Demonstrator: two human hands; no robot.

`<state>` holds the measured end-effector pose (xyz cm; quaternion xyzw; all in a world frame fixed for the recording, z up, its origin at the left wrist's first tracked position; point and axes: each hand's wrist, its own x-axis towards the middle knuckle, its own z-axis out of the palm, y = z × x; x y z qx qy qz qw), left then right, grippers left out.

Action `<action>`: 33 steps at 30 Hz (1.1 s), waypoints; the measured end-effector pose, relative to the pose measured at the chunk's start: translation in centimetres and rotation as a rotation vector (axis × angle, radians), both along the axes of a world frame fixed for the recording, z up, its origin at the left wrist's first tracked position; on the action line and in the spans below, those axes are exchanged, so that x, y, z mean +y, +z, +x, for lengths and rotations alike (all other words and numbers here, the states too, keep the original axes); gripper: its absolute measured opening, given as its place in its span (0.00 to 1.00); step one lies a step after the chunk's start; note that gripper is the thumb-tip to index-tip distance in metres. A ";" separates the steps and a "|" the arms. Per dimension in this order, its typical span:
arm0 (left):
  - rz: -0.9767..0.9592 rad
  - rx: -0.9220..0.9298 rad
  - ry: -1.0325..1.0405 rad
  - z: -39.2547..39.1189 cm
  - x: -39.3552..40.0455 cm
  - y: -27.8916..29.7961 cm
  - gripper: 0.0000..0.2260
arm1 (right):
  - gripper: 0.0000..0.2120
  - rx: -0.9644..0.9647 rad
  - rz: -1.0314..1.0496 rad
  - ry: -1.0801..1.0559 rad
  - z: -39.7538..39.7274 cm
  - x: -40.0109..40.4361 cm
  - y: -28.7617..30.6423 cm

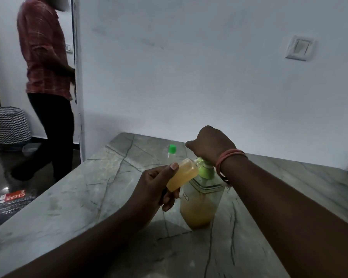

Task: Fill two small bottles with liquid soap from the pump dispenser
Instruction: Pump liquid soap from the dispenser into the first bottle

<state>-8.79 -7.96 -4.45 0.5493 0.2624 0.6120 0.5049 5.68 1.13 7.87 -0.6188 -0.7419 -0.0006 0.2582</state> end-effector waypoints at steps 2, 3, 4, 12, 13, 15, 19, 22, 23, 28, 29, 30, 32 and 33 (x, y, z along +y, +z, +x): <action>-0.003 -0.004 0.003 0.1 -0.1 0.0 0.16 | 0.13 -0.028 -0.003 0.013 0.0 0.0 0.2; -0.004 -0.004 -0.002 0.1 -0.1 0.0 0.16 | 0.13 -0.060 0.010 0.017 -0.1 0.0 0.3; -0.004 -0.006 -0.011 0.0 -0.1 -0.2 0.16 | 0.14 -0.087 0.032 0.019 -0.1 0.1 0.4; 0.010 -0.021 -0.033 -0.2 0.3 -0.3 0.15 | 0.11 0.041 -0.033 -0.011 -0.2 -0.1 -0.1; 0.011 -0.022 -0.036 -0.2 0.2 -0.2 0.15 | 0.10 0.038 -0.049 -0.006 -0.2 -0.2 0.1; 0.012 -0.024 -0.036 -0.2 0.1 -0.2 0.14 | 0.10 0.006 -0.061 0.010 -0.2 -0.2 0.7; 0.004 -0.024 -0.032 -0.4 0.2 -0.4 0.14 | 0.13 0.003 -0.027 0.004 -0.4 0.1 0.7; 0.009 -0.021 -0.033 -0.4 0.3 -0.3 0.13 | 0.12 0.030 -0.017 -0.030 -0.3 0.0 0.1; 0.011 -0.017 -0.032 -0.3 0.3 -0.2 0.14 | 0.11 0.021 -0.021 -0.029 -0.3 0.0 0.1; -0.007 -0.027 -0.015 -0.2 0.1 -0.2 0.16 | 0.12 -0.112 -0.004 -0.005 -0.4 -0.1 0.8; -0.013 -0.031 -0.017 -0.3 0.1 -0.2 0.16 | 0.13 -0.128 0.008 -0.006 -0.5 0.0 0.8; -0.011 -0.030 -0.022 -0.3 0.1 -0.3 0.15 | 0.13 -0.124 0.017 -0.006 -0.6 0.1 0.8; 0.000 -0.022 -0.026 -0.4 0.0 -0.4 0.13 | 0.11 -0.081 -0.007 0.000 -0.7 0.1 0.4; 0.005 -0.023 -0.027 -0.4 0.0 -0.3 0.13 | 0.10 -0.067 -0.033 0.001 -0.7 0.1 0.2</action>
